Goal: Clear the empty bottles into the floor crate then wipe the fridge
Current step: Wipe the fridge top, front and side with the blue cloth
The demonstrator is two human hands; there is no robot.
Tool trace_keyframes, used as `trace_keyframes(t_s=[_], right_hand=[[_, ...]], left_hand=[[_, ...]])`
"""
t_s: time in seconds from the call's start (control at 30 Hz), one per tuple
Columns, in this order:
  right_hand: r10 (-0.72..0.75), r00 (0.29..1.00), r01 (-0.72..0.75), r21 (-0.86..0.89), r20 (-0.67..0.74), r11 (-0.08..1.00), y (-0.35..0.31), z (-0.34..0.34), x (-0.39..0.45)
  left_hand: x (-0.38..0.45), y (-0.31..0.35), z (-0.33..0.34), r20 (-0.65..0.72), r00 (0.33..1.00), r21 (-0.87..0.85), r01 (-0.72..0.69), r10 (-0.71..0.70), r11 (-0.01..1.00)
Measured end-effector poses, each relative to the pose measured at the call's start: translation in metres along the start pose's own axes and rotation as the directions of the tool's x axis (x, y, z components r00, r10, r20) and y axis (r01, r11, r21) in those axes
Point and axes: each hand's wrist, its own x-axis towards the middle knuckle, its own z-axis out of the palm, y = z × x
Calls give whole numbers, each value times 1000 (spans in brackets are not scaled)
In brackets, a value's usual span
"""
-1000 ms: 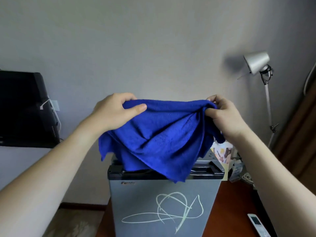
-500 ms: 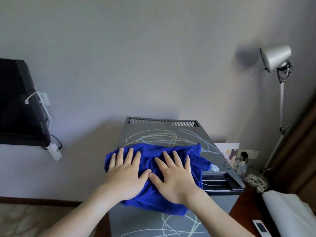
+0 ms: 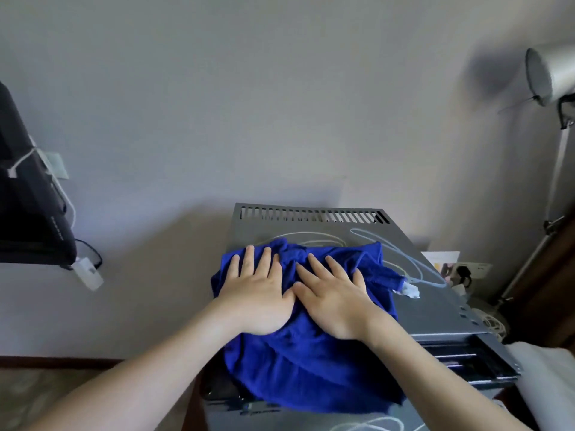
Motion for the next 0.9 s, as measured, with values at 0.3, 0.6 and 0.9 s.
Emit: trace_keyframes(t_s=[0.3,0.6,0.9], right_hand=[[60,993,-64,-34,-106,997,15,-12,128],[71,991,-73,-13,-115,997,25,-26,220],[61,986,-63,-2,-157,998,23,-25,210]], left_hand=[[122,-30,-23,-44,999,-58,1,-4,998],[209,-50,-38,-54,998,-93,32,-37,995],[194,-48,-37,-76,997,-102,15,-23,995]])
